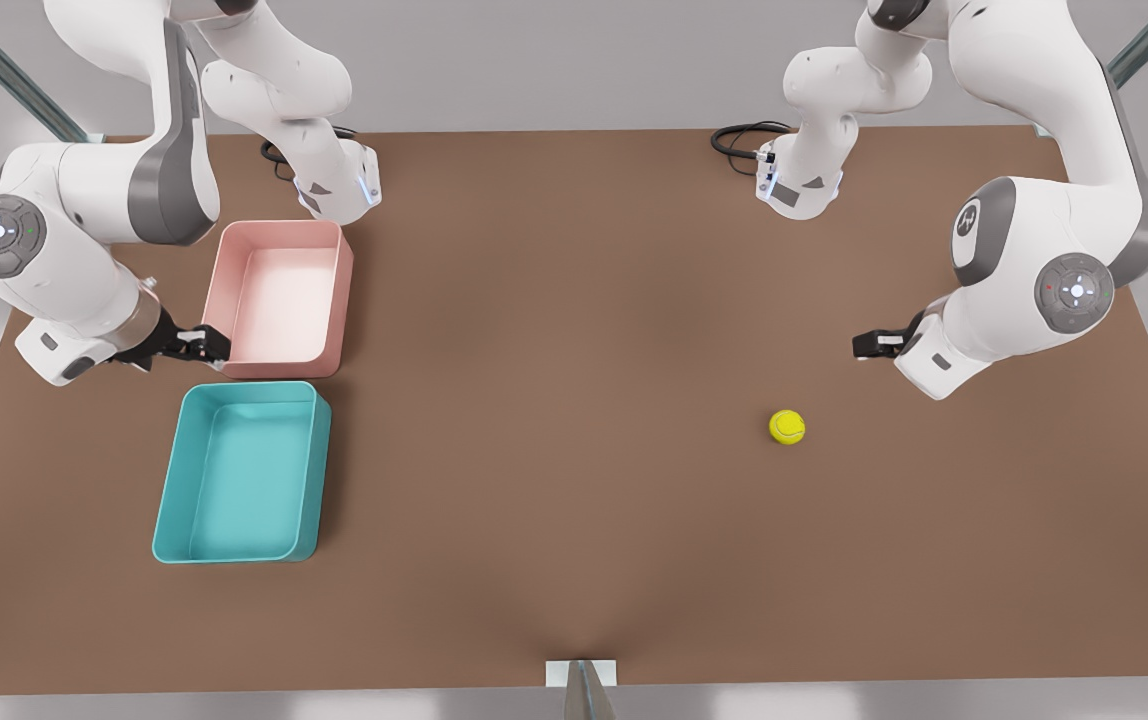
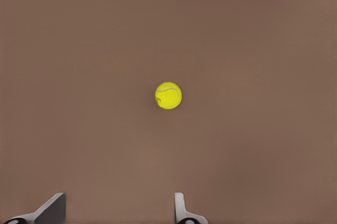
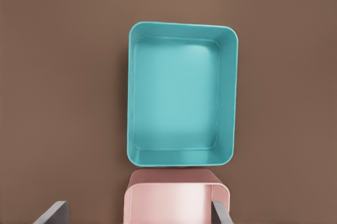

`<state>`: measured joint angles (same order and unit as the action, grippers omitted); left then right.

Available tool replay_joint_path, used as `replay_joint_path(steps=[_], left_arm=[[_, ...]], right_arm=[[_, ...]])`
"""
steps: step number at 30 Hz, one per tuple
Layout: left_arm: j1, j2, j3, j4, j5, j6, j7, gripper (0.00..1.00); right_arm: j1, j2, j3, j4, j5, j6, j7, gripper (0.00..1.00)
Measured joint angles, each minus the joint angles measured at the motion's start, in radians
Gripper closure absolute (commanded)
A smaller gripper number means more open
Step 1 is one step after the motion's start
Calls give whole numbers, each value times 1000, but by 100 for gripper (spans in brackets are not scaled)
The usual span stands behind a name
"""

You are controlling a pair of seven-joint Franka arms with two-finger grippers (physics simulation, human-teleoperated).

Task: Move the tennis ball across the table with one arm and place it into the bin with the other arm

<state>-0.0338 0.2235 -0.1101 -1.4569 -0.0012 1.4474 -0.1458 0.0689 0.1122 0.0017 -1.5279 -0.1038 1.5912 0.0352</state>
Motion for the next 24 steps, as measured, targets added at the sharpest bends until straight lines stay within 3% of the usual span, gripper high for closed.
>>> replay_joint_path(steps=[2, 3, 4, 5, 11, 19, 24], left_arm=[[0, 0, 0, 1, 0, 2, -2, 0], [0, 1, 0, 1, -1, 3, -3, 6], [0, 12, 0, 2, -3, 4, -3, 55], [-1, 41, 1, 7, -12, 5, -4, 78], [10, 227, 22, -121, 25, 259, 146, 79], [2, 353, 21, -190, 98, 485, 606, 79], [-13, 364, 12, -253, 174, 544, 861, 79]], right_arm=[[0, 1, -1, -1, 0, 3, 2, 0], [-1, 4, -1, -2, 0, 4, 3, 0], [0, 14, -2, -9, 1, 4, 3, 0], [2, 19, -2, -14, 1, 5, 3, 0], [20, 32, -13, 2, 2, 14, 7, 0], [4, 34, -41, 23, -1, -2, 10, 0], [12, 32, -38, 36, -6, -24, 11, 0]])
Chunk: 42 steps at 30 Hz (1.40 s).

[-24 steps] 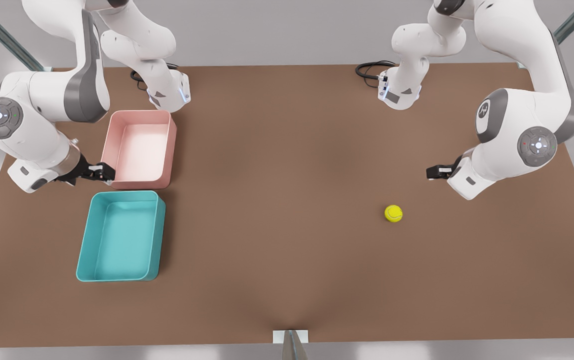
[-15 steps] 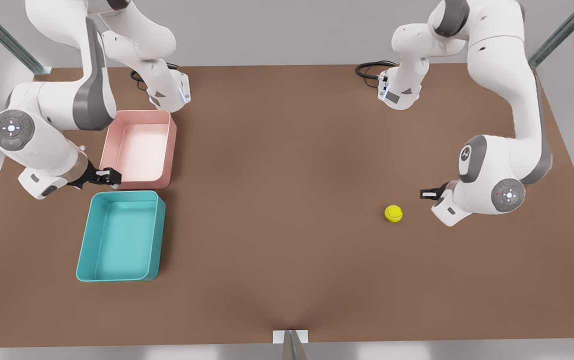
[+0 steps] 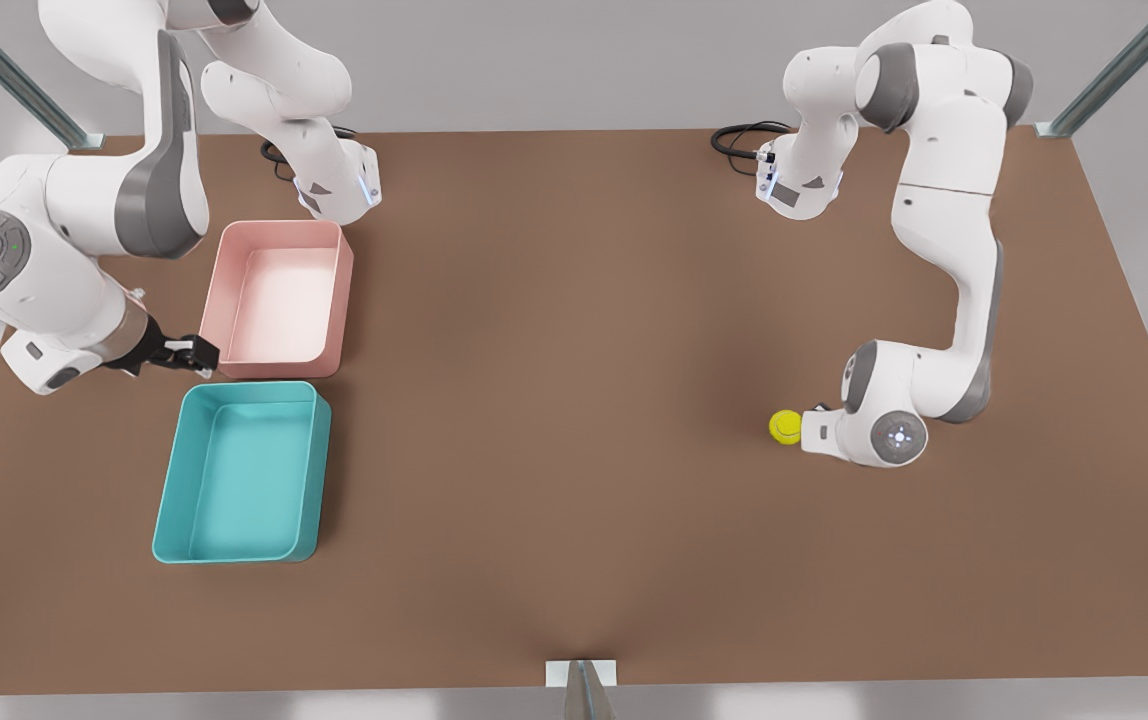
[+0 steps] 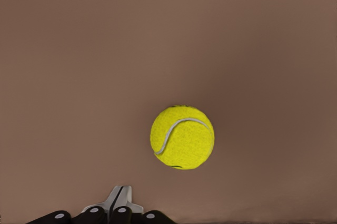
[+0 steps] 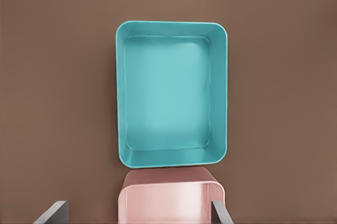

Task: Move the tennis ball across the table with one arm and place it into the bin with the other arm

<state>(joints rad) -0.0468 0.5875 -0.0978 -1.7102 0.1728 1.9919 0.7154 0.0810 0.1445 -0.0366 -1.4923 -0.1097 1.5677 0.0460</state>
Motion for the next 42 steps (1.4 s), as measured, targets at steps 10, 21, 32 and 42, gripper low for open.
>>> replay_joint_path(steps=[10, 21, 32, 42], left_arm=[[4, 24, 0, -63, 43, 100, 313, 79], [-5, -10, -6, -174, 46, 158, 475, 79], [-62, 0, -8, -148, -2, 193, 516, 79], [-156, -49, -58, -40, -612, 220, 185, 79]], right_arm=[[2, 14, 5, -2, 4, -17, 0, 0], [0, 32, 5, -2, 5, -27, 0, 0], [0, 39, 5, -2, 3, -28, -1, 0], [-1, 47, 5, -2, -2, -29, -1, 0]])
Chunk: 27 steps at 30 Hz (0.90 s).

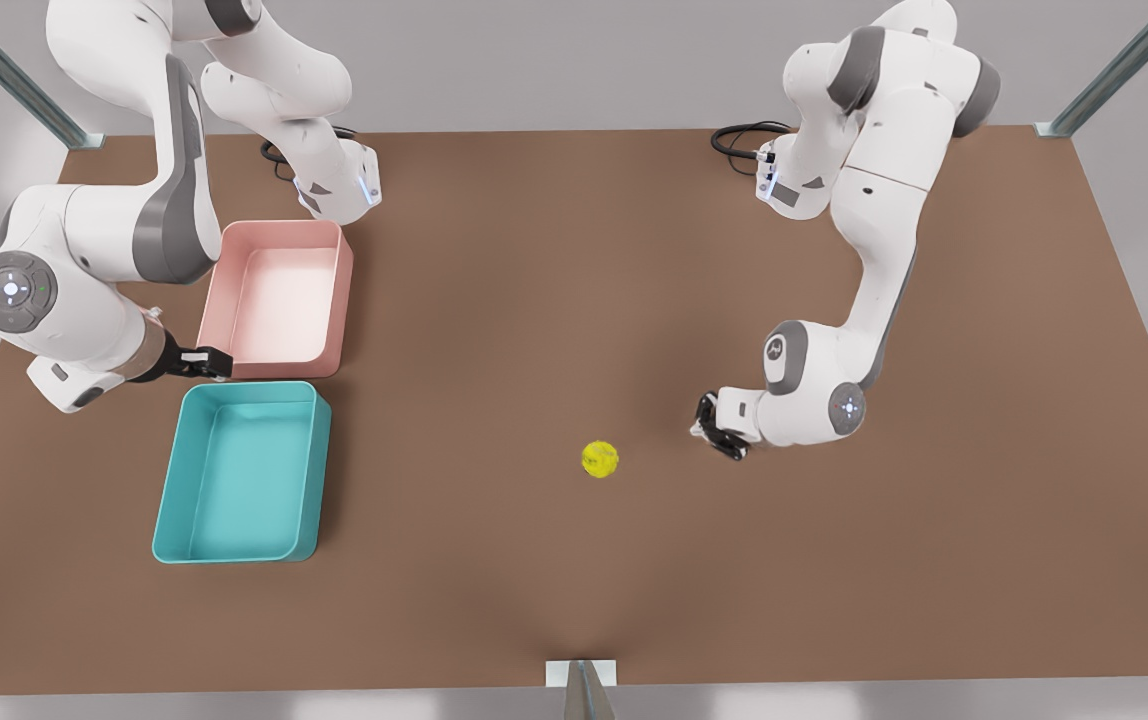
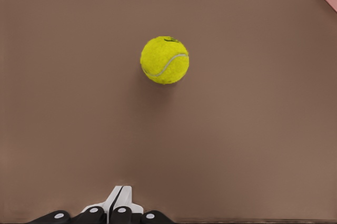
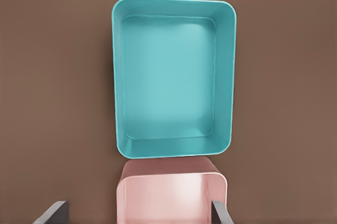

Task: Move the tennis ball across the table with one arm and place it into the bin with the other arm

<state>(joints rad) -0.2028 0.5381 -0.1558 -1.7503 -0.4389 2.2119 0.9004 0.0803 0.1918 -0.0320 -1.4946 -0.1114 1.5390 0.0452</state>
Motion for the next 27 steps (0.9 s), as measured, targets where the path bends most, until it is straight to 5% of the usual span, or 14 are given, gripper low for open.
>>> replay_joint_path(steps=[3, 4, 5, 8, 12, 15, 27], left_arm=[[6, -156, 18, 88, 184, -125, -134, 77], [9, -186, 27, 193, 246, -217, -177, 70], [13, -202, 33, 298, 297, -312, -218, 0], [18, -292, 108, 418, 379, -551, -335, 0], [35, -321, 145, 435, 402, -729, -496, 0], [28, -307, 127, 434, 415, -788, -596, 0], [22, -264, 108, 412, 427, -862, -863, 0]], right_arm=[[1, 1, 0, 0, -1, 0, 0, 0], [1, 1, 0, 0, -1, 0, 0, 0], [1, 5, 1, 1, -2, 0, 0, 0], [60, 45, 1, 22, 0, -3, 0, 0], [401, 311, 0, 225, -2, 16, 7, 0], [498, 436, 1, 247, -2, 73, 49, 0], [336, 454, -2, -22, -1, 461, 182, 0]])
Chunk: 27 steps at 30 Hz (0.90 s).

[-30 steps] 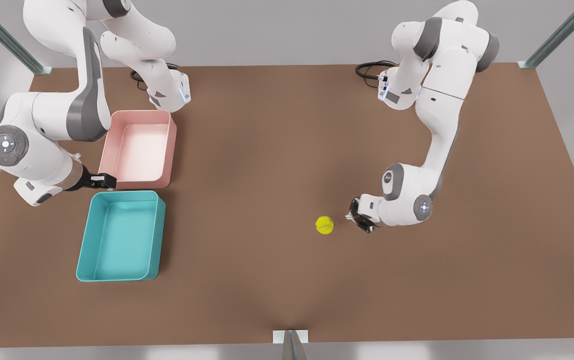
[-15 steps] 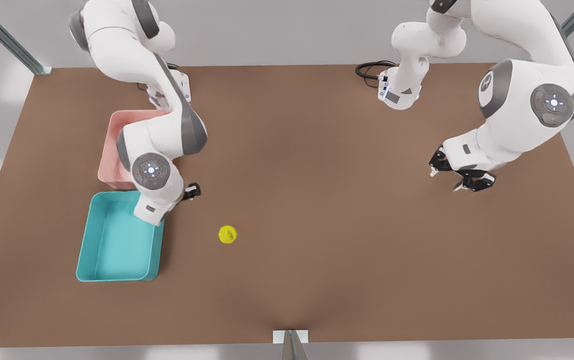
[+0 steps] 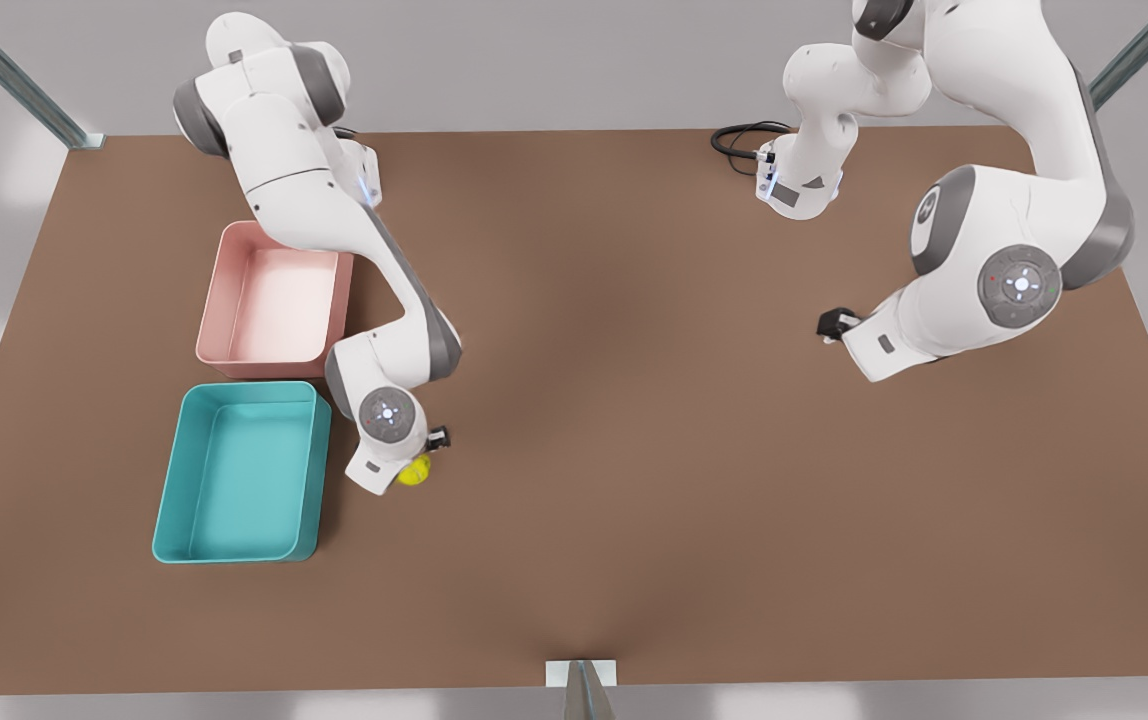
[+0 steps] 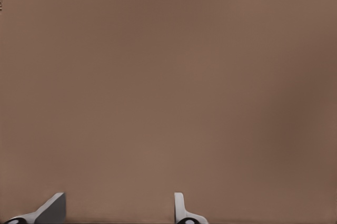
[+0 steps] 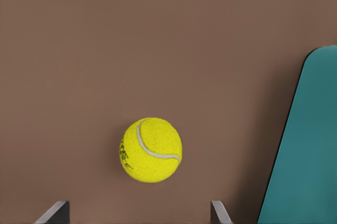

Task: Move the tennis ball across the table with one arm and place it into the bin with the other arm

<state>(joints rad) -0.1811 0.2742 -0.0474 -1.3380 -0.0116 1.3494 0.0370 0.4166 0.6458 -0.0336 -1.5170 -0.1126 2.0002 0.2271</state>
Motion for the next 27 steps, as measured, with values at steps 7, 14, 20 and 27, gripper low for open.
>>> replay_joint_path(steps=[7, 14, 20, 27], left_arm=[[2, 4, -6, -19, 0, -6, -91, 0], [6, 12, -6, -20, -2, -7, -151, 0], [8, 18, -6, -21, -3, -8, -188, 0], [6, 18, -6, -40, -3, -3, -217, 0]], right_arm=[[-33, 49, 1, -21, 19, 134, 40, 0], [-42, 107, 1, -19, 49, 241, 68, 0], [-46, 132, 0, -40, 55, 286, 85, 0], [-30, 138, 0, -95, 56, 349, 101, 0]])
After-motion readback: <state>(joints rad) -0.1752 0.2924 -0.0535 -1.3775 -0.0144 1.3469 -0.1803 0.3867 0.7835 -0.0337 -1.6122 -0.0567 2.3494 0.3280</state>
